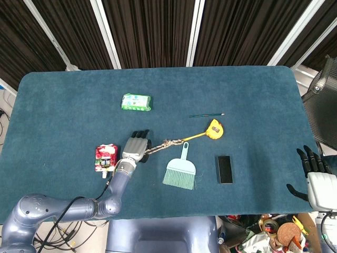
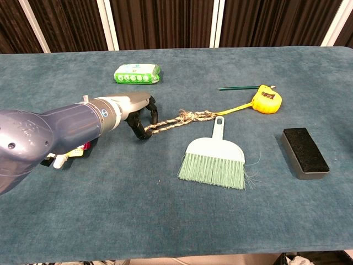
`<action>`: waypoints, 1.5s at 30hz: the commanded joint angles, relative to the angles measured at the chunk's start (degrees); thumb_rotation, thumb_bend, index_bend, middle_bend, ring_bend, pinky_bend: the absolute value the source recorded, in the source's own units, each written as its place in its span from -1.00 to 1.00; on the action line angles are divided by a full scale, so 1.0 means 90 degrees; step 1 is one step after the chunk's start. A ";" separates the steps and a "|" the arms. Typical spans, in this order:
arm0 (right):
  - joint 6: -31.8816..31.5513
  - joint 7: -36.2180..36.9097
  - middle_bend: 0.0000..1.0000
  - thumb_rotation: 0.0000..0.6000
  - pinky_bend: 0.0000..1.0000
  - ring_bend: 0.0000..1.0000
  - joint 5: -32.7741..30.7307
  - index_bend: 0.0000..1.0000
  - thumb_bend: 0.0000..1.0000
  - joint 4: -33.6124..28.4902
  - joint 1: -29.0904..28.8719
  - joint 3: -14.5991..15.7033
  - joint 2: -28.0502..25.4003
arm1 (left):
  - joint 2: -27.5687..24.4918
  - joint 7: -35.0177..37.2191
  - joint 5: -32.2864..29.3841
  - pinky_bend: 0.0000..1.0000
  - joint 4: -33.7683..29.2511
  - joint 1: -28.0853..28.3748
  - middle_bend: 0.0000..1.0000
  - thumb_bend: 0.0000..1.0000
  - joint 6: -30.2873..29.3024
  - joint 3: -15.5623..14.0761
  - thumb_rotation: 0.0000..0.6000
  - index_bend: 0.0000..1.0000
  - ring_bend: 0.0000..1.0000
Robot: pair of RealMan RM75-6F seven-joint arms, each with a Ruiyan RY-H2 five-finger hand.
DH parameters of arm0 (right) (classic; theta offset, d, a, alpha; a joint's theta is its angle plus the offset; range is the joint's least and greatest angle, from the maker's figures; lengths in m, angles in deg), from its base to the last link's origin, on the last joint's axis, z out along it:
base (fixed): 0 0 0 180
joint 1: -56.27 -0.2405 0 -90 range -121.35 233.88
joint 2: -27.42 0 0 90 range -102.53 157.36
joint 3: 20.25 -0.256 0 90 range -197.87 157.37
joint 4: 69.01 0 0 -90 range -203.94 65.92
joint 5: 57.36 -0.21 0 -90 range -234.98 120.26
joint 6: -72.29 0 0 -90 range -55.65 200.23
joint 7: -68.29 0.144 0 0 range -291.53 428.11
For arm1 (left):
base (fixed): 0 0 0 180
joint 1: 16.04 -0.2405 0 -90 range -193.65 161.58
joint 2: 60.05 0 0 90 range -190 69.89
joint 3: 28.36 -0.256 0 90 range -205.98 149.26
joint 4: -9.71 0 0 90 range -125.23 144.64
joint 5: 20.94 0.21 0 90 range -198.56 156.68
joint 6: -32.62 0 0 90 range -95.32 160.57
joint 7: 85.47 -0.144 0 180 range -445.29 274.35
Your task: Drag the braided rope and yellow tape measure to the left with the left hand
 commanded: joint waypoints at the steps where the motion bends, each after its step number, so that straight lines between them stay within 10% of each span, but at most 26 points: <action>1: 0.0001 0.0004 -1.00 1.00 -0.68 -0.84 -0.0015 -0.85 -0.86 -0.0003 0.0003 -0.0005 -0.0001 | 0.0004 0.0014 0.0043 -1.00 -0.0009 -0.0023 -0.92 -0.07 0.0003 0.0017 1.00 0.04 -1.00; 21: -0.0001 -0.0007 -1.00 1.00 -0.68 -0.84 -0.0028 -0.85 -0.86 -0.0026 0.0010 -0.0005 0.0004 | -0.0371 0.0054 0.0745 -1.00 -0.0341 -0.0332 -0.83 0.17 -0.0542 0.0295 1.00 0.16 -1.00; 45: -0.0029 -0.0078 -1.00 1.00 -0.68 -0.84 -0.0047 -0.85 -0.86 -0.0076 0.0029 -0.0006 0.0025 | -0.3015 -0.1795 0.2025 -1.00 -0.1771 -0.1033 -0.85 0.17 -0.1773 -0.0792 1.00 0.17 -1.00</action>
